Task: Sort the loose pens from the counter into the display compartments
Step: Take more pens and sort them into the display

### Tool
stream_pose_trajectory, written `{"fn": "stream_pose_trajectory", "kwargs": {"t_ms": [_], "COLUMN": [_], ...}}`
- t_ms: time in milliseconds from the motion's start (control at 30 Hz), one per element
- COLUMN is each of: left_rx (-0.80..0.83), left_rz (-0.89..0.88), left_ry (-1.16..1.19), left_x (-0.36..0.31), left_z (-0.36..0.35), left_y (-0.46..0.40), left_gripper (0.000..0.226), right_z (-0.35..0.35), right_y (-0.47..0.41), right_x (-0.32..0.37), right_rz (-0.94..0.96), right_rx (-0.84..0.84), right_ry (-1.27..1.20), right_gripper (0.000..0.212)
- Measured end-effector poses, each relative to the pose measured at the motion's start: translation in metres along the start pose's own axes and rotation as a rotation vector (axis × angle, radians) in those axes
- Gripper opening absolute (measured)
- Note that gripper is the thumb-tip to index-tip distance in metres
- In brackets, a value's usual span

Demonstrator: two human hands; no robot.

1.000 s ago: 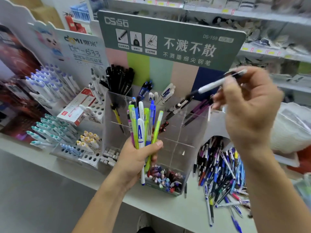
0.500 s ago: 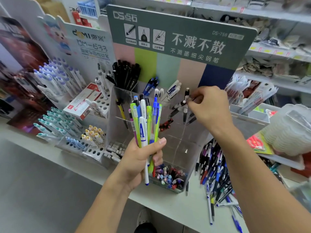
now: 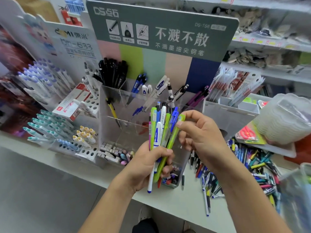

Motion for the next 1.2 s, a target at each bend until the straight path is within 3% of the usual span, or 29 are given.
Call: {"fn": "stream_pose_trajectory", "kwargs": {"t_ms": [67, 200, 333, 500, 667, 800, 1000, 1200], "left_rx": [-0.056, -0.086, -0.139, -0.230, -0.178, -0.157, -0.198, -0.157], "left_rz": [0.001, -0.002, -0.005, -0.059, -0.058, -0.075, -0.121, -0.136], "left_ry": [-0.088, -0.198, -0.202, -0.218, -0.399, -0.371, -0.360, -0.151], "left_x": [0.003, 0.004, 0.002, 0.001, 0.003, 0.003, 0.001, 0.002], "left_z": [-0.001, -0.003, -0.006, -0.002, 0.004, 0.007, 0.011, 0.015], "left_y": [-0.002, -0.003, -0.001, -0.001, 0.002, 0.006, 0.003, 0.002], "left_gripper": [0.040, 0.047, 0.027, 0.019, 0.010, 0.016, 0.023, 0.025], "right_z": [0.003, 0.006, 0.015, 0.041, 0.022, 0.030, 0.002, 0.010], "right_y": [0.003, 0.008, 0.007, 0.000, -0.010, -0.016, -0.017, -0.022], "right_x": [0.000, 0.000, 0.003, 0.030, 0.052, 0.064, 0.050, 0.056], "right_rz": [-0.019, -0.039, 0.020, 0.255, 0.312, 0.215, 0.070, 0.183], "right_rx": [0.007, 0.044, -0.041, -0.184, 0.131, 0.195, 0.390, 0.182], "right_ry": [-0.030, -0.098, -0.045, 0.272, 0.631, 0.521, 0.594, 0.310], "right_gripper": [0.012, 0.010, 0.017, 0.015, 0.014, 0.014, 0.016, 0.008]}}
Point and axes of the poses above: each hand's wrist, its own y-axis away from the middle knuckle, its own z-axis out of the back of the hand, x = y × z, the point moved 4 cm from there along -y, towards the middle knuckle, and after that the axes turned 10 degrees about z, right-handed, at the moved point
